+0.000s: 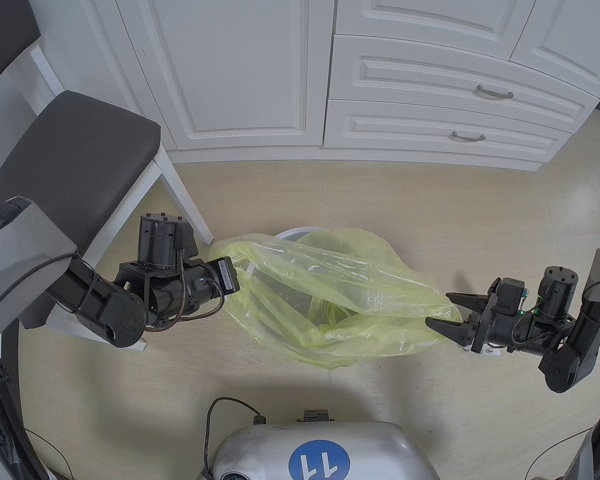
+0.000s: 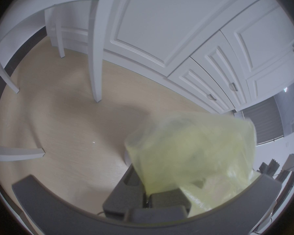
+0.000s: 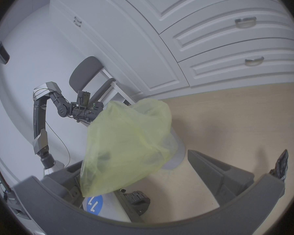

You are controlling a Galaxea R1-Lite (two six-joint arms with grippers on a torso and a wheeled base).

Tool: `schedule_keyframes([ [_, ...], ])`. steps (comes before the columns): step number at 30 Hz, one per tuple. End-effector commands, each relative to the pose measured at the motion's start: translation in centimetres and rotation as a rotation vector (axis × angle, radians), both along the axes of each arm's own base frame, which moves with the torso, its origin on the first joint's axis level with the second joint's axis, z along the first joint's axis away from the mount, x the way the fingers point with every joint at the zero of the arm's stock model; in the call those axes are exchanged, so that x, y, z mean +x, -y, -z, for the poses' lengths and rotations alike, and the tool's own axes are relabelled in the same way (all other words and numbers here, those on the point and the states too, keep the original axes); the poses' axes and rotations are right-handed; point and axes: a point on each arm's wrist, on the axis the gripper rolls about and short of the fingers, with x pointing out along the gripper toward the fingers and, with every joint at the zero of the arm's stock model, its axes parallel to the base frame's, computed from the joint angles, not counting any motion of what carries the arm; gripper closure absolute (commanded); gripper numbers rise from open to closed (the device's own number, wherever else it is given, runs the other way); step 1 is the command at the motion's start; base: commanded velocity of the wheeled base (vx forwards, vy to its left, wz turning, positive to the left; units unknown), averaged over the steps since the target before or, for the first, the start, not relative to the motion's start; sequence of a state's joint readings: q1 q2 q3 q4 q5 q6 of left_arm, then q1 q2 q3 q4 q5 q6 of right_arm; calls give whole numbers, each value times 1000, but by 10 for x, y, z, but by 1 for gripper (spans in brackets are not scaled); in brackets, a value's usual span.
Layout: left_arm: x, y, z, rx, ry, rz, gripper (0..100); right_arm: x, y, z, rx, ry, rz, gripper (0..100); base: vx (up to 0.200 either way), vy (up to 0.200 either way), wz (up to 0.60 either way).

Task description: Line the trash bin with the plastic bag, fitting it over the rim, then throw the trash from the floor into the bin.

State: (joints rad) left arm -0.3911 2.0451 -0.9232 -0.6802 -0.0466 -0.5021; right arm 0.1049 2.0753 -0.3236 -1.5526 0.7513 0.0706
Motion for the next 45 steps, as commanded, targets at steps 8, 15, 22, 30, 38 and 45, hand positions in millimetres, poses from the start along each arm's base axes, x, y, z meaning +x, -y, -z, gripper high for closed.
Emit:
schedule_keyframes([
  [8,6,-9,6,7,-10,-29,100,-13,4,-22,11,70,5,0,0,0,0],
  [15,5,-10,2,5,-5,-32,100,-44,-1,-60,102,105,-28,0,0,0,0],
  [22,2,-10,-6,-3,15,-29,100,-54,-2,-82,143,168,-18,0,0,0,0],
  [30,-22,-6,-24,1,40,19,100,-60,-36,-84,-55,390,191,0,0,0,0],
  [38,-33,-9,-28,41,56,50,100,-96,-109,-76,-252,457,406,0,0,0,0],
  [45,-34,-4,-26,43,54,66,100,-121,-143,-50,-329,406,307,0,0,0,0],
])
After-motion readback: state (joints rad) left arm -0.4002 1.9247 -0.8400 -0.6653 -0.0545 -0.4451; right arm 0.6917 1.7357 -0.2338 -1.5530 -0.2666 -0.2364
